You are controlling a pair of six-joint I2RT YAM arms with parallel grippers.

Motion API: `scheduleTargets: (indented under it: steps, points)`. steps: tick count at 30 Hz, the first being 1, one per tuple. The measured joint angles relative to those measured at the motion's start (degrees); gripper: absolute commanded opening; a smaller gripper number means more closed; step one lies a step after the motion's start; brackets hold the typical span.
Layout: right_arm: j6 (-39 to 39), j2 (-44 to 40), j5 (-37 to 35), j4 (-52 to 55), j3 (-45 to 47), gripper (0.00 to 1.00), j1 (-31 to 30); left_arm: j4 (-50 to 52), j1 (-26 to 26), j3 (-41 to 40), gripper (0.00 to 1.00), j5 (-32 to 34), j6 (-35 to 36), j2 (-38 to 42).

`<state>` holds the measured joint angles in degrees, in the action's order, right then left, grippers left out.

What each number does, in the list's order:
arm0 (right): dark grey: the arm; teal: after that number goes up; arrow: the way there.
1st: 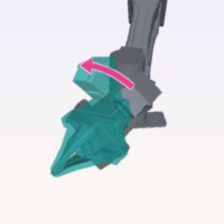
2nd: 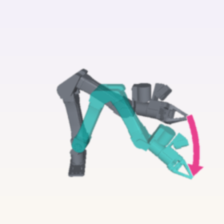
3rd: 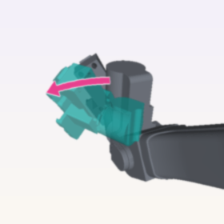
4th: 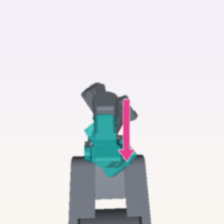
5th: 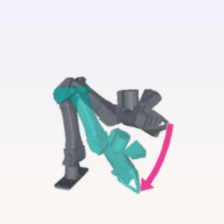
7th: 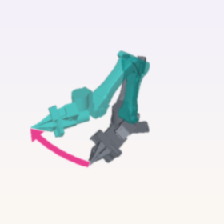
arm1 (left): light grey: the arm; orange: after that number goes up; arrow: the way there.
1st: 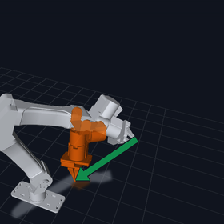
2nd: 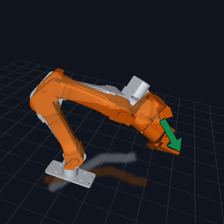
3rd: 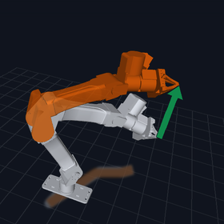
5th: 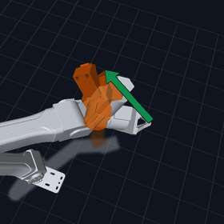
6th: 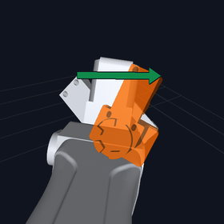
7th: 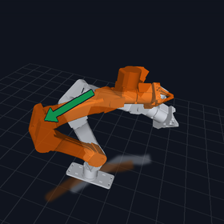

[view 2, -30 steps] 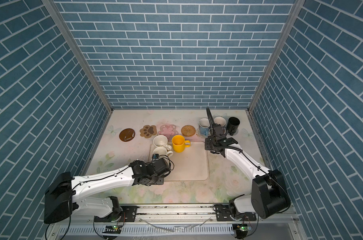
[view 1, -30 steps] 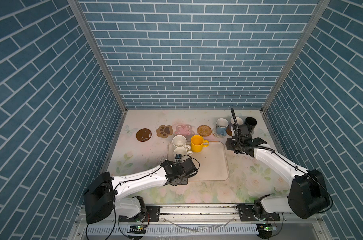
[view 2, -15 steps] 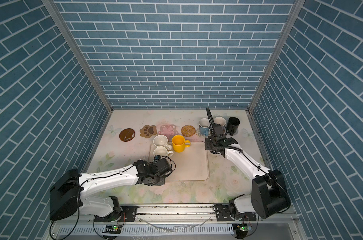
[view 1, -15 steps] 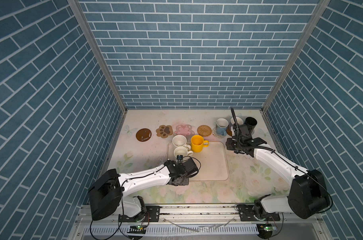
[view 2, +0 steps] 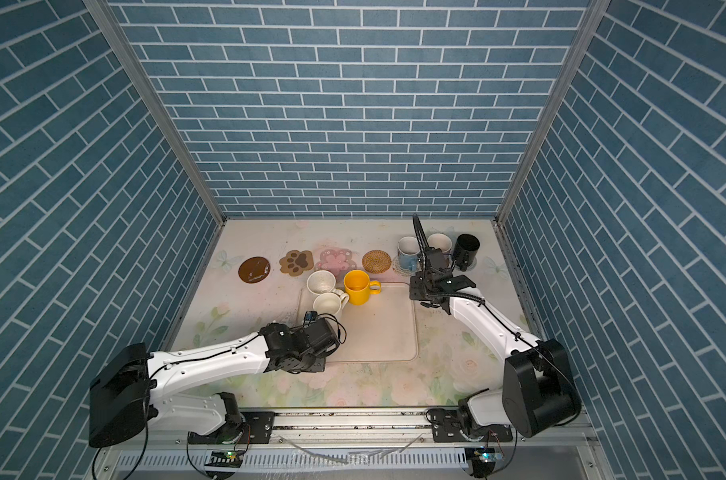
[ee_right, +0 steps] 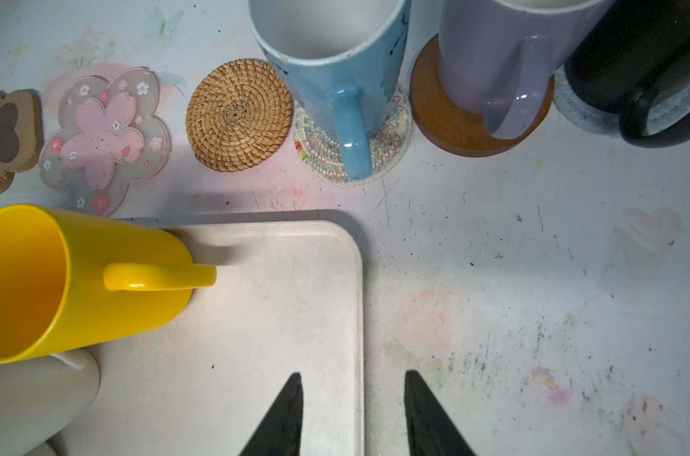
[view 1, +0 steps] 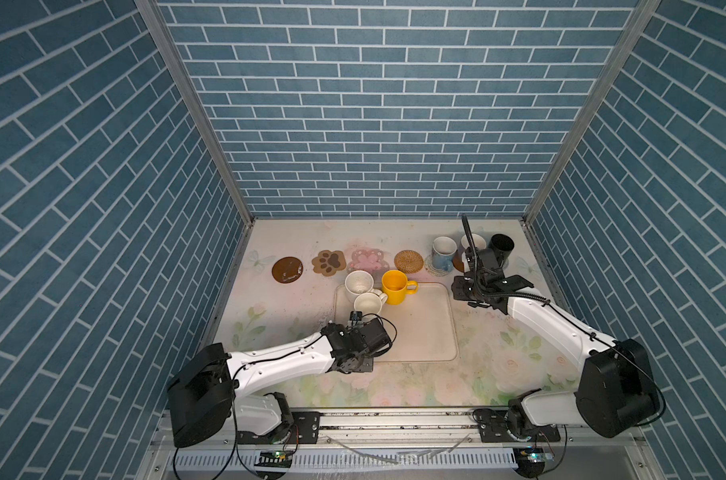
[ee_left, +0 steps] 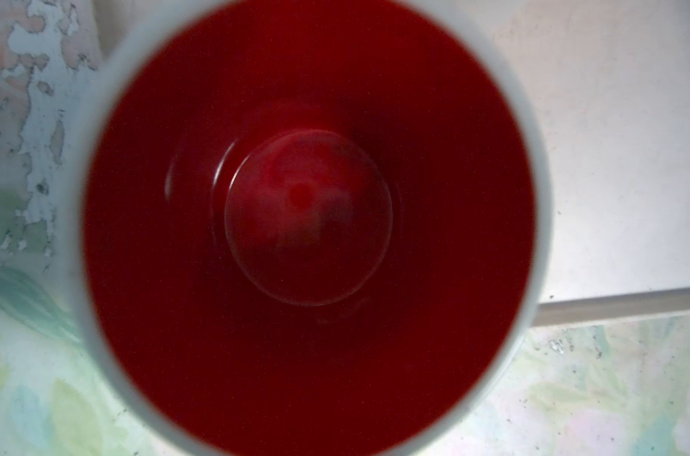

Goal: Place cups on coasters
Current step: Pick up the cup from the tray.

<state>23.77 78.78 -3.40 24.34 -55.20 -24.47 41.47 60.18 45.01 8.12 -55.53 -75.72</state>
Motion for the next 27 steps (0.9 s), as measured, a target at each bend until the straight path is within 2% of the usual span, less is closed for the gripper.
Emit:
scheduleTargets:
  steps: [9, 21, 27]
  points:
    - [0.0, 0.0, 0.0, 0.0, 0.0, 0.43, 0.0, 5.2, 0.0, 2.2, 0.00, 1.4, 2.3, 3.3]
    - [0.0, 0.0, 0.0, 0.2, 0.0, 0.43, 0.0, 15.8, -0.2, 15.2, 0.00, 3.5, 7.9, 6.6]
    - [0.0, 0.0, 0.1, 0.7, 0.0, 0.43, 0.0, 18.3, -2.3, 22.8, 0.00, 3.5, 11.7, 6.6]
